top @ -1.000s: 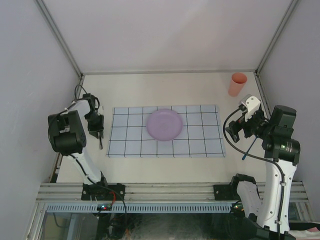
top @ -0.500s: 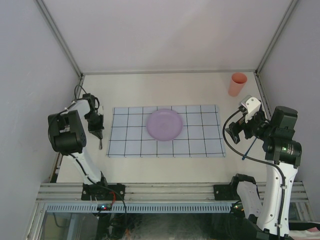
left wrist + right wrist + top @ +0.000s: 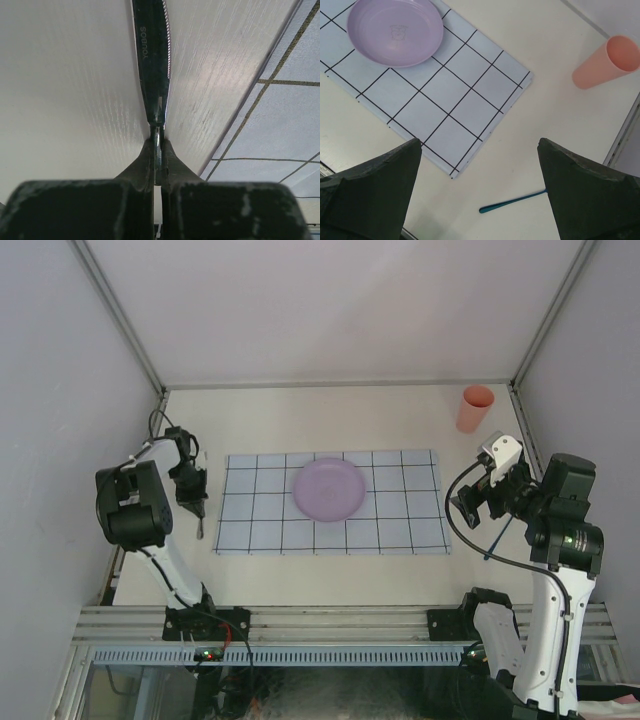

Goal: Set the dinner table for one person
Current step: Place the knife on the napkin, then pick up the spoon from the center of the board.

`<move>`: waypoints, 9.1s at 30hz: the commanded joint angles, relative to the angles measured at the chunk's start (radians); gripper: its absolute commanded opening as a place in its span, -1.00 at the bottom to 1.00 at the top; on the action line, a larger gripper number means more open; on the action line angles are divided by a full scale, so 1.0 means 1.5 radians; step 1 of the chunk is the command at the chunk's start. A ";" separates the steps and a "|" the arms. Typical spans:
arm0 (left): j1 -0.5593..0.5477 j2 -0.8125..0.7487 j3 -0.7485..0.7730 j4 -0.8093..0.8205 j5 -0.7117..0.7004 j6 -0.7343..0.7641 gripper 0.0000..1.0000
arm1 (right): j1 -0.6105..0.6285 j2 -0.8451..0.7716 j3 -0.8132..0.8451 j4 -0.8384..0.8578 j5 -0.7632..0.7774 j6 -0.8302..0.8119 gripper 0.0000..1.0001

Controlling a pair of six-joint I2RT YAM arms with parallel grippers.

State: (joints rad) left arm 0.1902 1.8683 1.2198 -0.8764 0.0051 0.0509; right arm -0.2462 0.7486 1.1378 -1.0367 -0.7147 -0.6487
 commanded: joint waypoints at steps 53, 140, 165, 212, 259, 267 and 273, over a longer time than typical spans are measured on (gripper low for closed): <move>-0.236 0.006 0.151 -0.016 0.116 -0.146 -1.00 | -0.072 -0.016 -0.054 0.091 -0.059 0.034 0.99; -0.251 0.059 0.101 0.013 0.136 -0.172 -1.00 | -0.085 -0.029 -0.064 0.075 -0.080 0.025 0.99; -0.248 0.050 0.108 0.015 0.107 -0.159 -0.77 | -0.087 -0.040 -0.077 0.075 -0.078 0.023 0.99; -0.233 -0.196 0.358 0.011 -0.168 0.109 0.57 | -0.036 0.383 -0.045 0.361 0.194 0.405 0.99; -0.253 0.110 0.797 -0.256 -0.109 0.258 0.54 | -0.138 0.479 -0.156 0.269 0.355 0.478 0.99; -0.268 0.086 0.777 -0.204 -0.256 0.333 0.52 | -0.154 0.535 -0.145 0.271 0.395 0.461 0.99; -0.278 0.081 0.776 -0.182 -0.295 0.319 0.52 | -0.163 0.547 -0.143 0.305 0.412 0.450 0.99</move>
State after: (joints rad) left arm -0.2131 2.0346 2.3711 -1.2060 -0.3630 0.5129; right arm -0.4812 1.5616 0.8909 -0.6399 -0.1223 0.0395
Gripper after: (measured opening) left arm 0.761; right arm 0.995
